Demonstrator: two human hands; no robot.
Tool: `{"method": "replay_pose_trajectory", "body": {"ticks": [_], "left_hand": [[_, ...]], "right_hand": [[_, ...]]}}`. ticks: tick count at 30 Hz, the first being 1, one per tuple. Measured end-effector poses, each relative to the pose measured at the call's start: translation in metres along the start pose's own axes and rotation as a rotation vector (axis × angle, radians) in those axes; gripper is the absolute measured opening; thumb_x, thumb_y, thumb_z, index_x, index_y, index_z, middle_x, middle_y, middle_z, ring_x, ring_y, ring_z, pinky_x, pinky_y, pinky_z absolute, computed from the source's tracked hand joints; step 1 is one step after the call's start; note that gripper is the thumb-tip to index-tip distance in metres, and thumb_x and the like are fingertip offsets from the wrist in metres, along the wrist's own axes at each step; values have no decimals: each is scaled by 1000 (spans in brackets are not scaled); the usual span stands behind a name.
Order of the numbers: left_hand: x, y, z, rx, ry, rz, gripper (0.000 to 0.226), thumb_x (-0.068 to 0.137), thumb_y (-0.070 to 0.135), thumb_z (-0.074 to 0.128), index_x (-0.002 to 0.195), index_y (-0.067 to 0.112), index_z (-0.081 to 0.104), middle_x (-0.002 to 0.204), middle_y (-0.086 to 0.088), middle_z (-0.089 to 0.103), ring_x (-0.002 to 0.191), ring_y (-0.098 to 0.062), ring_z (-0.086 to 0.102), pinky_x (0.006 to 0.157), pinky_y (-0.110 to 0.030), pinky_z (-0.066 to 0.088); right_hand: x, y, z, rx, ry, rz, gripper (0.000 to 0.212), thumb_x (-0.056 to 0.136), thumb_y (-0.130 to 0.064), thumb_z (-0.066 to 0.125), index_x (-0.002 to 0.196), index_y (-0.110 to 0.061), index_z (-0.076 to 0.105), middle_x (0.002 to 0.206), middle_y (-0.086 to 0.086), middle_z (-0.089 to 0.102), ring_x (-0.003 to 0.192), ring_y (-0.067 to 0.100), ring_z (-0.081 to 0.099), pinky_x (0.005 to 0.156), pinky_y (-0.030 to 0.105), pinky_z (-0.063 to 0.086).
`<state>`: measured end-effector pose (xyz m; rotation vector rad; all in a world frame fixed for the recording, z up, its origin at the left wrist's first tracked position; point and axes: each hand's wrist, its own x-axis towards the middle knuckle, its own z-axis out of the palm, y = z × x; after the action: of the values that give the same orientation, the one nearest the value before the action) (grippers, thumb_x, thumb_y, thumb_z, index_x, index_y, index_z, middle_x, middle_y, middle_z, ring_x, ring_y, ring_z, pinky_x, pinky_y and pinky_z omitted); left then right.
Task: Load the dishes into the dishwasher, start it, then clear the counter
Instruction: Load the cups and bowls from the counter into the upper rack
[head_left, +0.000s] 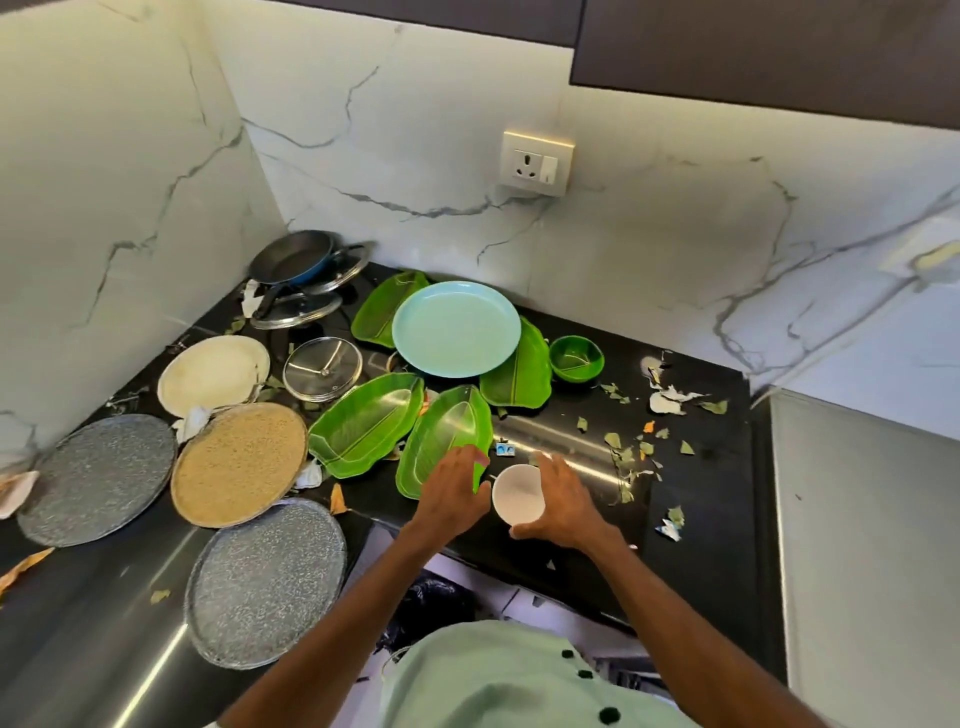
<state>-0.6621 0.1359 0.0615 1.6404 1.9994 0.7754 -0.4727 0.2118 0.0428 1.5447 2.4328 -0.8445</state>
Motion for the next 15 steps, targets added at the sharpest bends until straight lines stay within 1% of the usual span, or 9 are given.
{"method": "replay_pose_trajectory", "body": {"ticks": [2, 5, 7, 9, 11, 12, 14, 15], "left_hand": [[4, 1, 4, -23, -15, -20, 33, 81, 14, 68, 112, 5, 60, 111, -12, 63, 98, -32, 59, 85, -38, 44], [8, -1, 10, -50, -74, -86, 37, 87, 17, 69, 118, 0, 58, 117, -15, 62, 107, -33, 58, 90, -38, 45], [11, 2, 11, -42, -116, -149, 41, 91, 23, 67, 123, -1, 55, 121, -16, 60, 113, -33, 57, 93, -38, 43], [15, 8, 12, -74, -156, -259, 49, 92, 31, 66, 128, 0, 52, 124, -14, 61, 116, -30, 57, 94, -36, 42], [22, 11, 14, -170, -184, -387, 56, 91, 37, 67, 130, 1, 50, 121, -14, 65, 114, -29, 60, 92, -34, 45], [27, 12, 15, -239, -196, -444, 57, 90, 40, 67, 127, 1, 52, 116, -15, 68, 110, -30, 63, 91, -36, 49], [37, 13, 17, -492, -210, -567, 56, 87, 43, 67, 118, -2, 57, 108, -19, 69, 98, -31, 69, 87, -48, 57], [41, 15, 15, -645, -215, -629, 51, 89, 36, 65, 117, -6, 57, 108, -22, 67, 93, -31, 70, 83, -51, 59]], "right_hand": [[6, 3, 12, -20, -18, -52, 129, 61, -54, 87, 159, -23, 10, 163, 6, 17, 148, 30, 23, 116, 48, 33], [14, 3, 19, -54, 6, -102, 123, 62, -49, 87, 158, -23, 15, 160, 8, 25, 144, 28, 32, 111, 42, 40], [18, 2, 16, -54, 11, -111, 121, 59, -49, 86, 156, -22, 20, 153, 7, 33, 138, 27, 38, 105, 40, 45], [21, 3, 10, 13, 22, -94, 118, 55, -50, 86, 153, -23, 25, 144, 5, 40, 132, 26, 43, 100, 40, 48], [23, 3, 0, 127, 71, -100, 115, 52, -54, 83, 149, -24, 29, 139, 2, 43, 127, 24, 46, 98, 39, 47], [24, 3, -7, 173, 108, -121, 115, 51, -59, 81, 148, -25, 30, 139, 1, 44, 127, 23, 46, 98, 39, 47], [28, 0, -21, 224, 169, -190, 116, 51, -67, 78, 149, -25, 33, 142, 0, 45, 127, 21, 45, 101, 39, 45], [29, -5, -30, 244, 179, -235, 114, 52, -69, 79, 148, -25, 35, 143, -1, 46, 127, 18, 45, 102, 38, 43]]}}
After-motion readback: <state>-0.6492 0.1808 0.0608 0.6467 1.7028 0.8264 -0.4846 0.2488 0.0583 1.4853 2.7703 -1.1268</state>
